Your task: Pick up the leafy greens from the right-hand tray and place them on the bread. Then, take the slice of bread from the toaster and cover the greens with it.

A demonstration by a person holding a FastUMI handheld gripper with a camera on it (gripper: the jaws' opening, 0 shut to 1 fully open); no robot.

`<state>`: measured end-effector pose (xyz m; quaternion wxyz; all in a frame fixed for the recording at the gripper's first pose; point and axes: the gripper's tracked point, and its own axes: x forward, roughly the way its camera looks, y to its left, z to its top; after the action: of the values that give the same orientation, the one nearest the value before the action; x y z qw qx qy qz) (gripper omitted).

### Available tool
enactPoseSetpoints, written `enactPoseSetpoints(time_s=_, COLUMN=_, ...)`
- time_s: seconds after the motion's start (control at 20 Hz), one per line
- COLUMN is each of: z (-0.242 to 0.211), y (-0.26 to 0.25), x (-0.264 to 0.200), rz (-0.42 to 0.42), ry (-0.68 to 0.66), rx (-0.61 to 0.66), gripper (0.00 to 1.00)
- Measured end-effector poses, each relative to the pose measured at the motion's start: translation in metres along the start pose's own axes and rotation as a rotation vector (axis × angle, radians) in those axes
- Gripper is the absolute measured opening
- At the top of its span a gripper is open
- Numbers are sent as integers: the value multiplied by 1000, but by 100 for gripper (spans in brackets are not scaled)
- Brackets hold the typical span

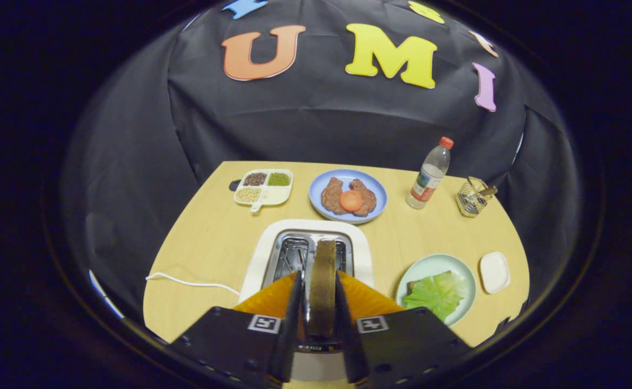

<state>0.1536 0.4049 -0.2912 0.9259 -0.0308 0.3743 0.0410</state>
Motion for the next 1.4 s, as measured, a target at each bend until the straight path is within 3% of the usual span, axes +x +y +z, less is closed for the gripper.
enactPoseSetpoints(time_s=0.1, z=-4, y=1, x=-2, rz=2, ry=18, rx=7, gripper=19)
enactPoseSetpoints(time_s=0.2, z=0, y=-2, x=-5, rz=8, ry=24, rx=13, gripper=15)
enactPoseSetpoints(time_s=0.85, z=76, y=-46, x=-96, rz=128, ry=-194, rx=140, gripper=15)
enactPoseSetpoints(time_s=1.1, z=57, y=-87, x=-83, rz=130, ry=-172, rx=223, gripper=15)
enactPoseSetpoints(time_s=1.4, z=16, y=-144, x=-34, rz=56, ry=-61, rx=302, gripper=15)
